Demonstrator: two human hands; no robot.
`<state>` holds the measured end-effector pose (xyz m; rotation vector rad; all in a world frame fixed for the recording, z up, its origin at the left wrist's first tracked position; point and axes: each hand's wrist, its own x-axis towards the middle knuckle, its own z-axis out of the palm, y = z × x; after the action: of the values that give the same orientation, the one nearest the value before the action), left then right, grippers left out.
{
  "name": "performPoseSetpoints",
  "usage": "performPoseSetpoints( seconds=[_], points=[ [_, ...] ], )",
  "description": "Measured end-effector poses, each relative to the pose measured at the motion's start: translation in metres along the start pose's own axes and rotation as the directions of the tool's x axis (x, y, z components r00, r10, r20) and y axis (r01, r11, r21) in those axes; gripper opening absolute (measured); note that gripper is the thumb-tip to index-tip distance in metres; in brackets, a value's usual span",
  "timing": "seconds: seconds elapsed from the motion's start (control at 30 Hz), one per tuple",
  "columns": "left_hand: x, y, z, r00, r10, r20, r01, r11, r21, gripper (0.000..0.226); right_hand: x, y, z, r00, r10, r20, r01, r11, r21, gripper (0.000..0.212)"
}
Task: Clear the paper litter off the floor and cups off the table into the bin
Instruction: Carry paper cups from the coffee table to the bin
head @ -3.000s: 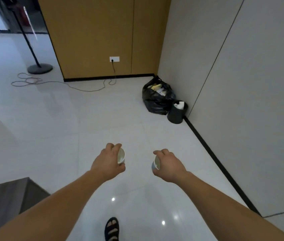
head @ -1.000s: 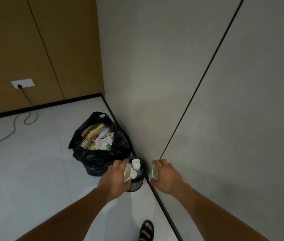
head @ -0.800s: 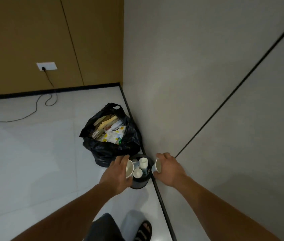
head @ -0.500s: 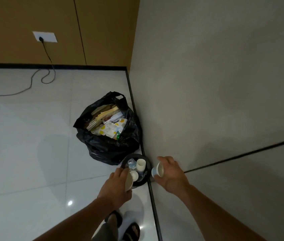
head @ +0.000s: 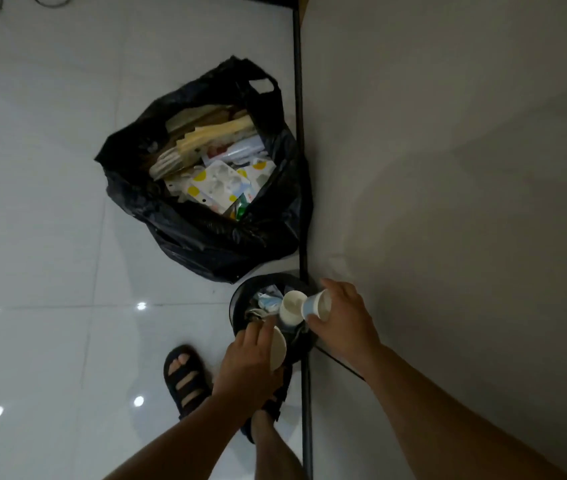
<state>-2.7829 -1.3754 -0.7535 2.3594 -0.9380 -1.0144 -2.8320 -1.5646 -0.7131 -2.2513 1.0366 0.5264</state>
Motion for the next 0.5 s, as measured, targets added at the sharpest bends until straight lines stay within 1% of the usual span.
performPoseSetpoints(
  seconds=[0.13,0.23,0.3,0.37,0.43,0.5],
  points=[
    [0.044,-0.026,0.06,0.996,-0.091,-0.023,0.09,0.996,-0.021,0.089,0.064,0.028,0.049,0.999,-0.03,0.044,0.031,0.999,-0.029,0.075],
    [0.066,-0.041,0.097,0.995,-0.094,-0.017,0.095,0.995,0.021,0.089,0.1,0.041,0.078,0.997,-0.035,0.062,0.038,0.998,-0.042,0.075],
    [0.073,-0.049,0.115,0.994,-0.106,-0.003,0.106,0.993,0.054,0.089,0.117,0.049,0.094,0.993,-0.022,0.12,0.03,0.997,-0.07,0.074],
    [0.078,-0.055,0.126,0.994,-0.11,-0.007,0.11,0.989,0.098,0.087,0.128,0.058,0.107,0.977,-0.002,0.212,0.028,0.992,-0.12,0.075],
    [0.083,-0.058,0.132,0.995,-0.095,-0.037,0.099,0.987,0.129,0.086,0.131,0.067,0.118,0.961,-0.023,0.275,0.069,0.985,-0.161,0.077],
    [0.09,-0.062,0.138,0.992,-0.088,-0.092,0.1,0.985,0.143,0.089,0.129,0.074,0.127,0.965,-0.083,0.249,0.134,0.971,-0.196,0.079]
  ],
)
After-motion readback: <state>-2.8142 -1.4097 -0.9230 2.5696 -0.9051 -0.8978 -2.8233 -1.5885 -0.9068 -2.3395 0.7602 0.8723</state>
